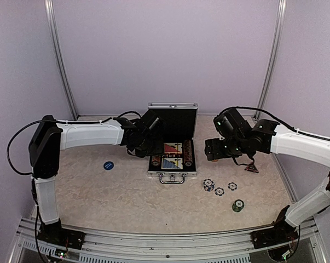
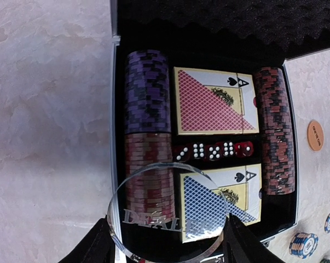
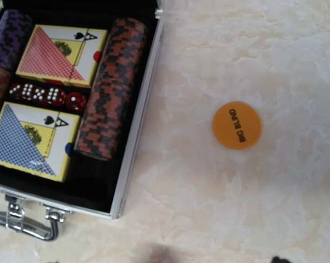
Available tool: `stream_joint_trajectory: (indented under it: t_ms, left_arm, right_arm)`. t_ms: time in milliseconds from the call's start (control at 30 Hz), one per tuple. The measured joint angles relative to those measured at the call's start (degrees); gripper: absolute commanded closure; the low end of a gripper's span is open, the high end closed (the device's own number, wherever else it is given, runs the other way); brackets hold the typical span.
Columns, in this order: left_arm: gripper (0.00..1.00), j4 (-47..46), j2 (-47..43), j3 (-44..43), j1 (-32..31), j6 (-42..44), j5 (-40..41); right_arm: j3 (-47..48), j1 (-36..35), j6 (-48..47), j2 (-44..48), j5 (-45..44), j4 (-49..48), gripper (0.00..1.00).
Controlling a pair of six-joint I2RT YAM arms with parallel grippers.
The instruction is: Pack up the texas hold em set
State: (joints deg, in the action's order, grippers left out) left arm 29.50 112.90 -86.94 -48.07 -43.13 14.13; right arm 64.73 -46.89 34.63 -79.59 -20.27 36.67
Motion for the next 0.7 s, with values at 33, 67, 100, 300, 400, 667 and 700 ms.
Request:
stream_joint_trajectory:
  t_ms: [33,67,100,300,400,667,700]
  left_arm:
    - [0.54,0.2,0.8,-1.1,-0.1,0.2,0.0]
    - [0.54,0.2,1.5,-2.0,-0.1,0.4,0.0]
    - [0.54,0.4,2.3,-3.1,-0.2,0.7,0.0]
    - [0.54,1.2,6.3,-8.4,-0.3,2.3,0.2]
    - [0.54,1.2,8.2,-10.4,-0.3,3.1,0.7]
    - [0.54,1.3,14.1,-16.4,-1.3,5.4,3.0]
    - [0.54,1.3,14.7,-17.0,-1.4,5.6,3.2]
  right_arm:
    - [0.0,0.0,0.0,0.0,0.0,0.0,0.18]
    - [0.0,0.0,0.0,0.0,0.0,0.0,0.18]
    - [0.0,0.0,0.0,0.0,-0.1,0.0,0.18]
    - [0.0,0.0,0.0,0.0,-0.2,0.1,0.18]
    - [0.0,0.0,0.2,0.0,-0.2,0.1,0.18]
    - [-0.6,0.0,0.5,0.4,-0.3,0.3,0.18]
    - [-0.7,0.0,0.6,0.5,-0.3,0.4,0.17]
